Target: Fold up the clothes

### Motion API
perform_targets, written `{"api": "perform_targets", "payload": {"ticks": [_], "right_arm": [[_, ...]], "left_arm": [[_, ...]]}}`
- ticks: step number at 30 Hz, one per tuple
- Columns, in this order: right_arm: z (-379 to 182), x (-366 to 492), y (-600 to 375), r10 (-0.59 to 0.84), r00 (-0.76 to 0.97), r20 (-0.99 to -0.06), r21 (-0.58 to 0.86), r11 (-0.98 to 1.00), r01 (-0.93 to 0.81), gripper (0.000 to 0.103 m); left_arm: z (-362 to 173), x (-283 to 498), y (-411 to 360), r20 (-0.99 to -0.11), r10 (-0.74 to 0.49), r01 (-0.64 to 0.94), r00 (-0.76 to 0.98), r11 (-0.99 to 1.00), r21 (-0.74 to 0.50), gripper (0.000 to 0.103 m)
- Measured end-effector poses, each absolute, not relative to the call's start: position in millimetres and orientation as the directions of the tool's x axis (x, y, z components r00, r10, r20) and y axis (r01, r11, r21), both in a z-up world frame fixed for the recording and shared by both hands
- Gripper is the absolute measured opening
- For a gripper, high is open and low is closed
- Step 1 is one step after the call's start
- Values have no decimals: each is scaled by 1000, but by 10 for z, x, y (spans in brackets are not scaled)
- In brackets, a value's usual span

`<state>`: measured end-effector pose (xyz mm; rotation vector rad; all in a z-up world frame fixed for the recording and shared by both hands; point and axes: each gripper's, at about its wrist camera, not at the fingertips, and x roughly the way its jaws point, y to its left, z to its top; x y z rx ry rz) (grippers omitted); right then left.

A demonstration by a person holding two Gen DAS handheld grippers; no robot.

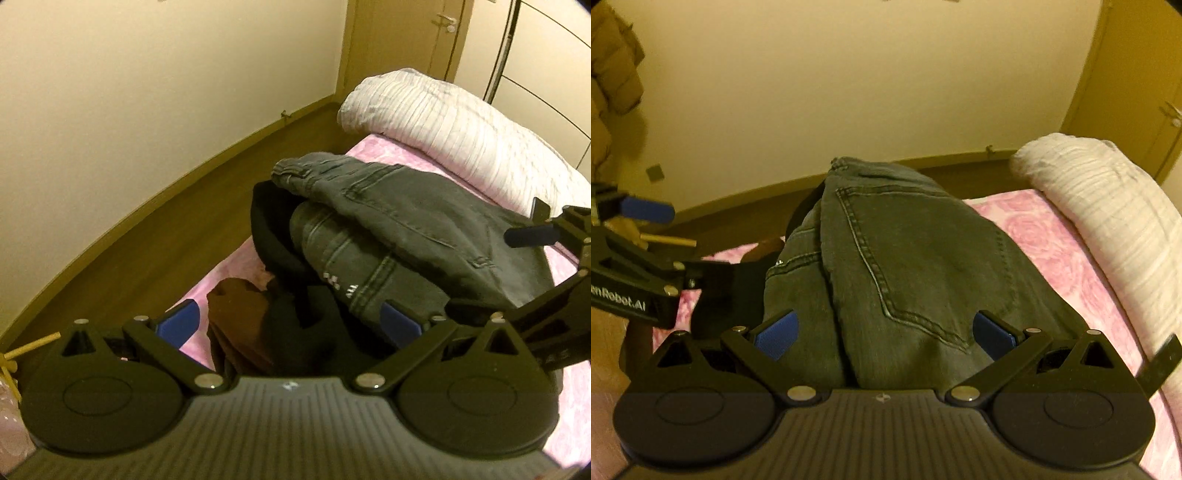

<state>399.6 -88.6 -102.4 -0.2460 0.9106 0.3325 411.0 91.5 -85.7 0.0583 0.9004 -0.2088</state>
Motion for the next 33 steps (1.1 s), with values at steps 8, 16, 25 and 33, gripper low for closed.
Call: {"api": "perform_targets", "payload": {"ticks": [8,16,25,33], "right_arm": [[-1170,4204,-889,205,555,-806,-46,913,-405,72],[-1182,4215,-692,183,561,-808,-123,878,-463,74],[-831,4251,-1033,165,649,-742,-94,934,-345,4],[-79,3929,-2005,129,776,-618,128,990,-63,4]], "left_arm": [[-936,4075,1018,-791,-152,160,592,985,-69,103],[-951,4056,1062,-782,-169,143,600,984,-104,103],[-893,4219,1011,-728,-326,205,603,945,-254,102],[-1134,4607,517,-743,-426,289,516,903,-317,102]]}}
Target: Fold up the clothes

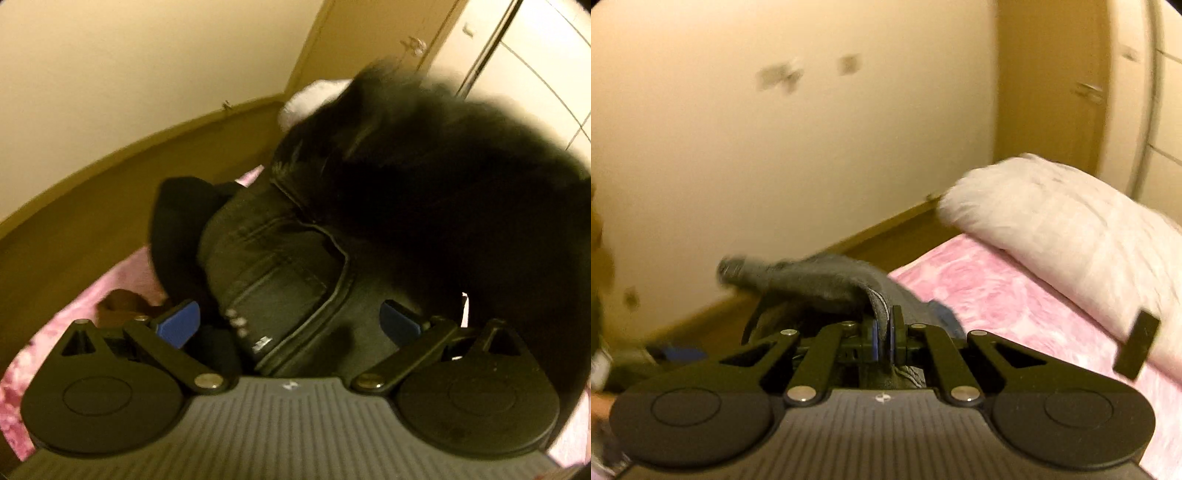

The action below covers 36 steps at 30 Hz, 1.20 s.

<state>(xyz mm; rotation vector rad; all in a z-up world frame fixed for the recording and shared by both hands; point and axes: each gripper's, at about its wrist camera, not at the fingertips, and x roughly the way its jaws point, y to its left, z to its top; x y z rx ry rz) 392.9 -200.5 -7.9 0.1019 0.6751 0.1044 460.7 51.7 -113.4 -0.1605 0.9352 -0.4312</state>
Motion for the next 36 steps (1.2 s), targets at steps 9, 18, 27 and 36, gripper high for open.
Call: {"api": "perform_targets", "payload": {"ticks": [9,18,27,36], "right_arm": [[224,3458,-2845,14,836,-549,309,933,187,4],[416,2645,-3473,-92,854,-513,397,856,331,4],[701,742,-4147,-275,849,-451,542,672,505,4],[-57,-1920,-4828,-447,761,-470,730,287,620,5]], "left_arm": [[-1084,4651,98,-737,-437,414,516,880,-232,29],[-451,4349,-329,-596,-610,653,521,735,-181,7],[230,3307,-1654,-492,-792,886,361,457,-85,5],[-270,1660,-3746,-601,-793,994,96,107,17,4]]}}
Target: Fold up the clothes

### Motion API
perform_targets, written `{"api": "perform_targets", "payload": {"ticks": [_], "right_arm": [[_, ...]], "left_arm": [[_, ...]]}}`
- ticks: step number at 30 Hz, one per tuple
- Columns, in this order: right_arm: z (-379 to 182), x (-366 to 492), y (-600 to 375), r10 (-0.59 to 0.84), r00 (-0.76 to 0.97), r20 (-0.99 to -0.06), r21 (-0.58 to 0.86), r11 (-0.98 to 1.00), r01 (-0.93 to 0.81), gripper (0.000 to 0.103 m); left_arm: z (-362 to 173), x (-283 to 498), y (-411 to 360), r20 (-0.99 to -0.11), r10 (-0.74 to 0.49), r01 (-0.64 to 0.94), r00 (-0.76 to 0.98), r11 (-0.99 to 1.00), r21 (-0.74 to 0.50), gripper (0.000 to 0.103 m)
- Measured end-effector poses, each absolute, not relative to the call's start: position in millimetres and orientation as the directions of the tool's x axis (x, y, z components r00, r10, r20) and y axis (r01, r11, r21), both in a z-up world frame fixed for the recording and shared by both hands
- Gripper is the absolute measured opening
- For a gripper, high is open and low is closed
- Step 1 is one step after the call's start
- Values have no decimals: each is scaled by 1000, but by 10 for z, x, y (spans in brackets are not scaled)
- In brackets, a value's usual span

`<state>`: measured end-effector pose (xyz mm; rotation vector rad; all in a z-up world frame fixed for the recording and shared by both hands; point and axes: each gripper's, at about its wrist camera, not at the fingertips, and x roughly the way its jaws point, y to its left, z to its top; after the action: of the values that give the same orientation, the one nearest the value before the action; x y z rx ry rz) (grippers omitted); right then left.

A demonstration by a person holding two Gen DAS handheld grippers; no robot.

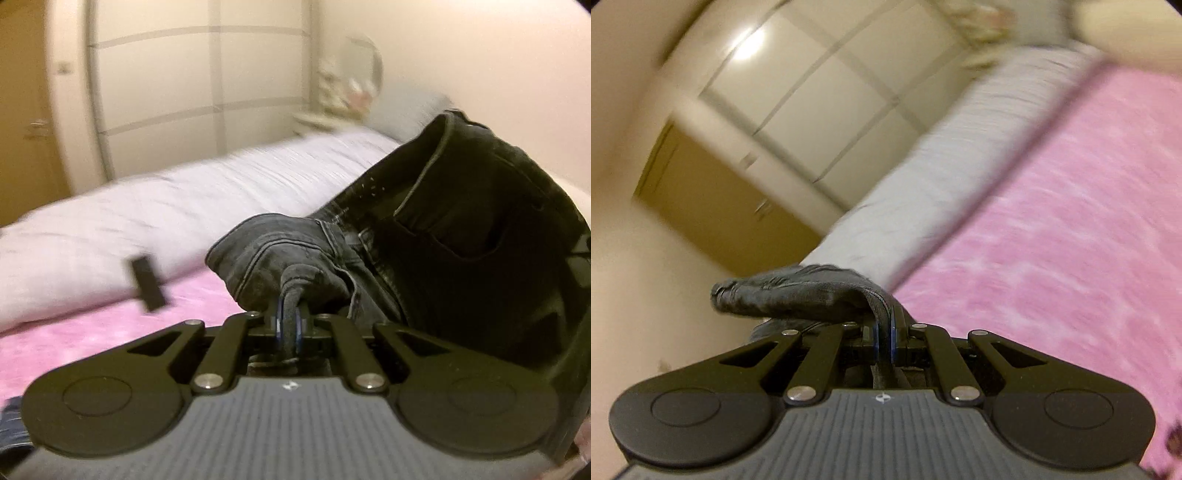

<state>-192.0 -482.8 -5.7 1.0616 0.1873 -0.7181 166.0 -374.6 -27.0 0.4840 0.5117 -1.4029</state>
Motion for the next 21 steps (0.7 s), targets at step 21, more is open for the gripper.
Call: {"api": "perform_targets", "payload": {"ticks": [21], "right_arm": [[-1143,-4040,-5492,-617,538,-574,753,-139,644,5]], "left_arm": [[-759,-434,-6463,-658,-720,933,-220,-353,74,3]]}}
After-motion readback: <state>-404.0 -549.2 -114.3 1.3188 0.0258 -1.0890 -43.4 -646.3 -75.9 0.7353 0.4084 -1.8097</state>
